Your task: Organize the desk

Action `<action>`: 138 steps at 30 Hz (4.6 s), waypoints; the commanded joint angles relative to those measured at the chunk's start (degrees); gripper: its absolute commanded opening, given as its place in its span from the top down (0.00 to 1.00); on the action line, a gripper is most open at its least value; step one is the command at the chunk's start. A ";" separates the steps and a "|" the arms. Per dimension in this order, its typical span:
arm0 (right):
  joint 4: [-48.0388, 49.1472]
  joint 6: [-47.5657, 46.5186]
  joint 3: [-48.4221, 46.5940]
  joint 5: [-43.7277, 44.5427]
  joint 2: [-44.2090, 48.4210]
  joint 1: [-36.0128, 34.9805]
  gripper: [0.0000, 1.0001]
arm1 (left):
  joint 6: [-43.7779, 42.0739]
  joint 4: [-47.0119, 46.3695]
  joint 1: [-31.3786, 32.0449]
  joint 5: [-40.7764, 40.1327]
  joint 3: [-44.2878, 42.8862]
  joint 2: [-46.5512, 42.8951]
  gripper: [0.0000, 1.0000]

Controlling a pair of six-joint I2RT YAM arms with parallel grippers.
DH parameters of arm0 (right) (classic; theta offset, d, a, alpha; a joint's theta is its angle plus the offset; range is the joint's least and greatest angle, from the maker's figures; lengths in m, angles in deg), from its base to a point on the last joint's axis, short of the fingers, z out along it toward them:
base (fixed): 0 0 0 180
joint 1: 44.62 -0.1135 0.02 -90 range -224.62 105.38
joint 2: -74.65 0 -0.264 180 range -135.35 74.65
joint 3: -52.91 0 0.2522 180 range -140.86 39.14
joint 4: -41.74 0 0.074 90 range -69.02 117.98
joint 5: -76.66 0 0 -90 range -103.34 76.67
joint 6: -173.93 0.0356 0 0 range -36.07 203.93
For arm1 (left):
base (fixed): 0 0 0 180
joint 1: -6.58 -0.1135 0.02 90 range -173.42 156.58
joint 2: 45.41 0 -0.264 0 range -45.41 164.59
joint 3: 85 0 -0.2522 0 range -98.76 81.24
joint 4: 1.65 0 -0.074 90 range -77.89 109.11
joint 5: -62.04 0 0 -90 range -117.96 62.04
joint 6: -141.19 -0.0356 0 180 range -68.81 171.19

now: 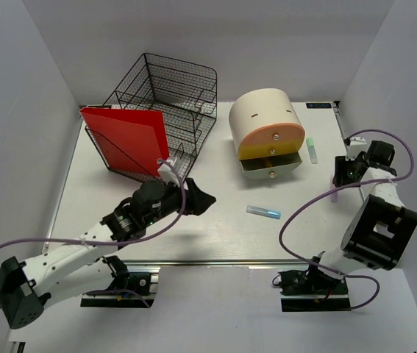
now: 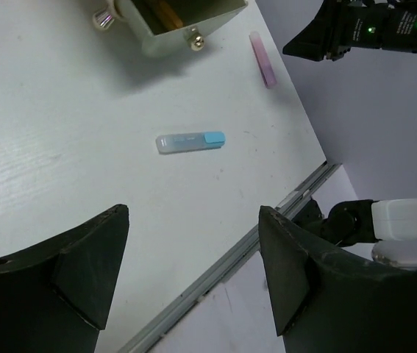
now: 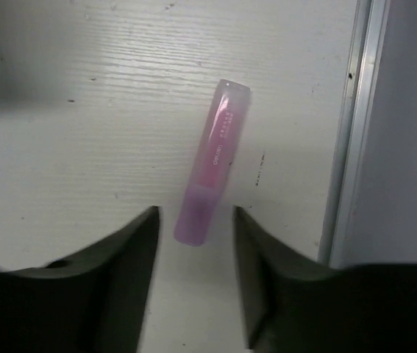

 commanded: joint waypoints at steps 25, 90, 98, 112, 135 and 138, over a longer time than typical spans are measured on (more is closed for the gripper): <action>6.44 4.53 -4.78 12.70 -18.38 -5.75 0.59 | 12.98 7.77 1.11 -2.96 10.10 -13.35 0.20; 12.07 -57.96 -0.30 -4.44 2.63 -43.54 0.96 | 16.59 0.92 1.11 2.23 12.47 -4.21 0.22; 11.89 -58.05 -0.30 -2.59 1.74 -44.77 0.62 | 17.20 0.13 1.11 2.93 13.00 -4.39 0.22; 12.51 -56.56 -0.48 -2.59 2.44 -44.68 0.58 | 18.08 -2.77 1.63 4.95 10.11 1.67 0.24; -5.51 16.31 -11.38 -45.12 8.69 -7.78 0.37 | -60.56 7.00 12.36 4.06 -31.99 46.85 0.40; -7.00 12.55 -10.59 -47.50 9.21 -3.82 0.33 | -65.84 8.54 12.98 5.65 -35.50 51.32 0.37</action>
